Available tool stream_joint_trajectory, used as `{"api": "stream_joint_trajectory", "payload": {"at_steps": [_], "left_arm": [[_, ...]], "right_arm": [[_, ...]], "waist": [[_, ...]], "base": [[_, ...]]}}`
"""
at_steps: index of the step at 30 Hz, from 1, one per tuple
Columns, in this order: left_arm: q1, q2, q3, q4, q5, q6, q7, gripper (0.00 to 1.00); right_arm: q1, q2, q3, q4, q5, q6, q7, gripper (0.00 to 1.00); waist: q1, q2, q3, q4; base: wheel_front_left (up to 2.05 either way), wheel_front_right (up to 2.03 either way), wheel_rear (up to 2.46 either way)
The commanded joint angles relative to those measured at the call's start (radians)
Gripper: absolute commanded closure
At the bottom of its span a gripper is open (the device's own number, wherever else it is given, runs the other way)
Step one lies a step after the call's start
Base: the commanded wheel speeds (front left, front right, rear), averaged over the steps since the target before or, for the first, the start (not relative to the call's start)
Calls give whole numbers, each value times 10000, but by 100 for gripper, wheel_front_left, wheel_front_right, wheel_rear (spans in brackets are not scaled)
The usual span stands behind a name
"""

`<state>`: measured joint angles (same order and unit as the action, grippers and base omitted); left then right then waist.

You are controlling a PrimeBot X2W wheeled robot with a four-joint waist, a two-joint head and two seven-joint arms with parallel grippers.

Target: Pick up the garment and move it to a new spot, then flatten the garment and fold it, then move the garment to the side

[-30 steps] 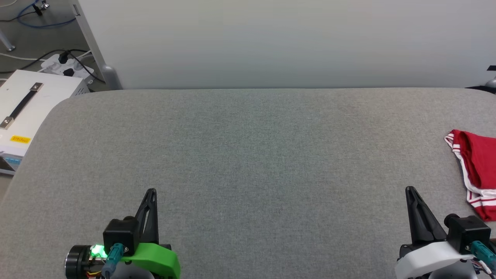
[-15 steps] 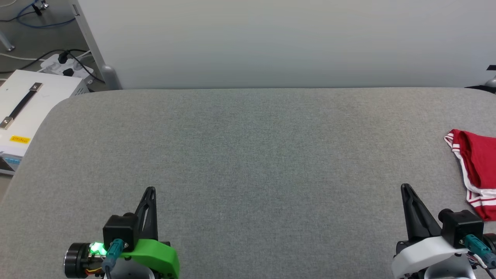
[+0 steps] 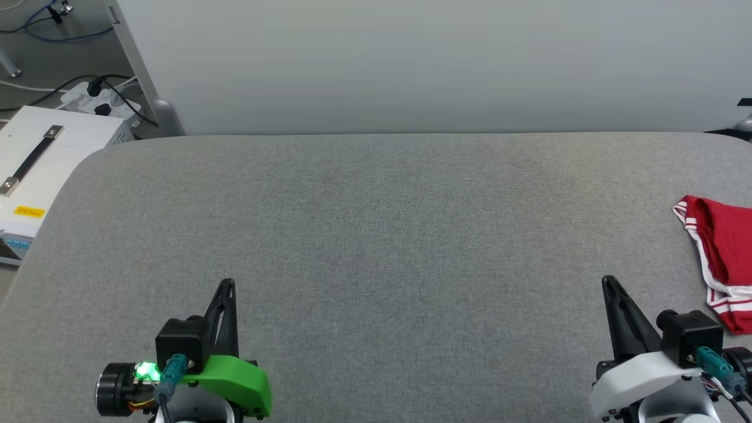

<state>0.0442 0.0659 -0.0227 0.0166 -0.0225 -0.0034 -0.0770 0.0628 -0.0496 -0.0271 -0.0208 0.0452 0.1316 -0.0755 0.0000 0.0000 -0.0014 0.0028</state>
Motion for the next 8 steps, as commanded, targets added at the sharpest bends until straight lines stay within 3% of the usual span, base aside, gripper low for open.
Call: {"api": "stream_joint_trajectory", "payload": {"at_steps": [1, 8], "left_arm": [[-188, -58, 54, -55, 103, 24, 76, 100], [-238, -77, 88, -77, 127, 26, 213, 100]], "right_arm": [[-196, -7, 35, 48, -83, -7, 55, 100], [-281, -7, 82, 79, -156, -7, 193, 100]], "waist": [[0, 0, 1, -1], [0, 0, 3, -6]], "base": [[0, 0, 0], [0, 0, 0]]}}
